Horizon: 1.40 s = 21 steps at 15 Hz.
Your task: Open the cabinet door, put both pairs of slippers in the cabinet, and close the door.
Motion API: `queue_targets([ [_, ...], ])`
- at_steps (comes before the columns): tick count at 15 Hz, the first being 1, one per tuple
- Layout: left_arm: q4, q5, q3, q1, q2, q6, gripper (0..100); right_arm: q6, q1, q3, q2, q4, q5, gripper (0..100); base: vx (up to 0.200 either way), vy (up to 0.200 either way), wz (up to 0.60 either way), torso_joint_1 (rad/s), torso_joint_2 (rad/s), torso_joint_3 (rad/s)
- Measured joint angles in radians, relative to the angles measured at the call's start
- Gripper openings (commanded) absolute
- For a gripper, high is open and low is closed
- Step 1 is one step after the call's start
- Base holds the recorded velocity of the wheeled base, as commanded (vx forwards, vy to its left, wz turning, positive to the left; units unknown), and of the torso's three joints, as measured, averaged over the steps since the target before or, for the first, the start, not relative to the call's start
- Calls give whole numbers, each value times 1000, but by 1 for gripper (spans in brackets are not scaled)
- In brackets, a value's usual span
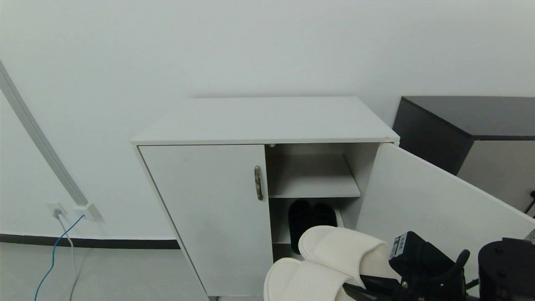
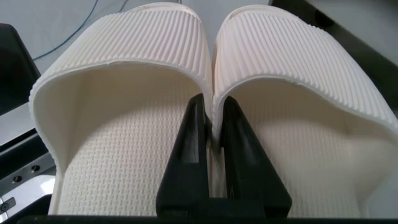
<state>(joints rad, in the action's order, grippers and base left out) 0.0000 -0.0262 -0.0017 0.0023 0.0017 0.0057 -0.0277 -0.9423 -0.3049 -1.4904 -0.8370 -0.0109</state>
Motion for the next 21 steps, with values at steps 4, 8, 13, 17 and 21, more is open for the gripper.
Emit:
queue_targets([
  [4, 0, 0, 0, 0, 0, 0, 0, 0, 0, 0, 0, 0, 1, 0, 0, 0, 0, -134, 474, 337],
  [8, 0, 0, 0, -1, 0, 0, 0, 0, 1, -1, 0, 0, 1, 0, 0, 0, 0, -96, 454, 361],
  [13, 2, 0, 0, -1, 0, 0, 0, -2, 0, -3, 2, 0, 0, 0, 0, 0, 0, -29, 398, 357],
  [17, 0, -1, 0, -1, 0, 0, 0, -1, 1, -4, 0, -2, 1, 0, 0, 0, 0, 0, 0, 0],
  [21, 0, -1, 0, -1, 0, 0, 0, -1, 1, -2, -2, -2, 1, 0, 0, 0, 0, 0, 0, 0],
])
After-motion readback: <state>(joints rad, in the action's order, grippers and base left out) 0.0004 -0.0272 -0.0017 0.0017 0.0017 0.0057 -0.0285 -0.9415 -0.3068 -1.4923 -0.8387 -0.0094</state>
